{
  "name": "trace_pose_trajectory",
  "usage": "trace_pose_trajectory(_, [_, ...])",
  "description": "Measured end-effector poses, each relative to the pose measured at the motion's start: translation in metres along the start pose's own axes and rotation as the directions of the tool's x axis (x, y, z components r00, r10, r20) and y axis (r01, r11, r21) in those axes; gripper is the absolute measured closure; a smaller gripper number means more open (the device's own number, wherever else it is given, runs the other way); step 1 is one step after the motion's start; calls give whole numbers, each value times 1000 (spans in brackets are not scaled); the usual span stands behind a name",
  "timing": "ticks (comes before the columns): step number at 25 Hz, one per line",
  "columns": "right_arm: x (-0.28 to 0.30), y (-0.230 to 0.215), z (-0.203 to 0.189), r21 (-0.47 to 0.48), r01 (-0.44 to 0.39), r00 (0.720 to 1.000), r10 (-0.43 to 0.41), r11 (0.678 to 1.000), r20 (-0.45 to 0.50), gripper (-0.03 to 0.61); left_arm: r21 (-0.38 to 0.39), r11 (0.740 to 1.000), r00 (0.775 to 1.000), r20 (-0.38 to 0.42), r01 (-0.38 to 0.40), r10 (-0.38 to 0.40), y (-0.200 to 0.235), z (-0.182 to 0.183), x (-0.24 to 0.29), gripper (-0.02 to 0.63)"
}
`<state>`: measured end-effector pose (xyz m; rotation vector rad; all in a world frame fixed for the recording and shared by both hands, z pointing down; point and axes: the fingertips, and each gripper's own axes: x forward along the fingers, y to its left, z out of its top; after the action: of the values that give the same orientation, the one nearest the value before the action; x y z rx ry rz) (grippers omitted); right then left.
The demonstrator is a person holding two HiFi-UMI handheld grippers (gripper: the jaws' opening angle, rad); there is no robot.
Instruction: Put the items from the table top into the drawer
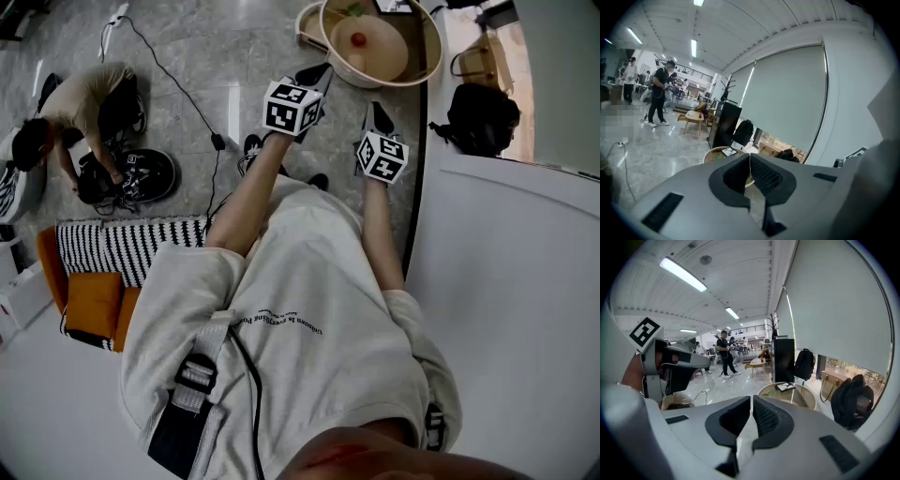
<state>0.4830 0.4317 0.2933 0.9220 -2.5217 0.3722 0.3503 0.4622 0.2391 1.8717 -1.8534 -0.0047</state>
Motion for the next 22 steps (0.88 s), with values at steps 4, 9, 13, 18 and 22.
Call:
trace_pose_trajectory(4, [27,7,-9,20,10,999,-9,1000,-43,531,18,1000,998,-49,-24,25,29,0,7,592])
trace_pose_trajectory(9, [58,32,1,12,34,998,-33,999,-57,531,34,999,998,-69,-7,9,68,13,7,592])
trace_pose_trajectory(13, [79,44,8,68,21,999,-19,997,-26,531,80,996,995,-98,36,-28,86,14,17,592])
trace_pose_trajectory(18, [105,46,15,134,33,999,-35,990,9,531,89,994,992,-116,69,-58,113,21,34,592])
trace_pose_trajectory(22, [132,74,29,171,25,999,-30,985,28,531,84,994,992,-114,67,-57,158,41,25,592])
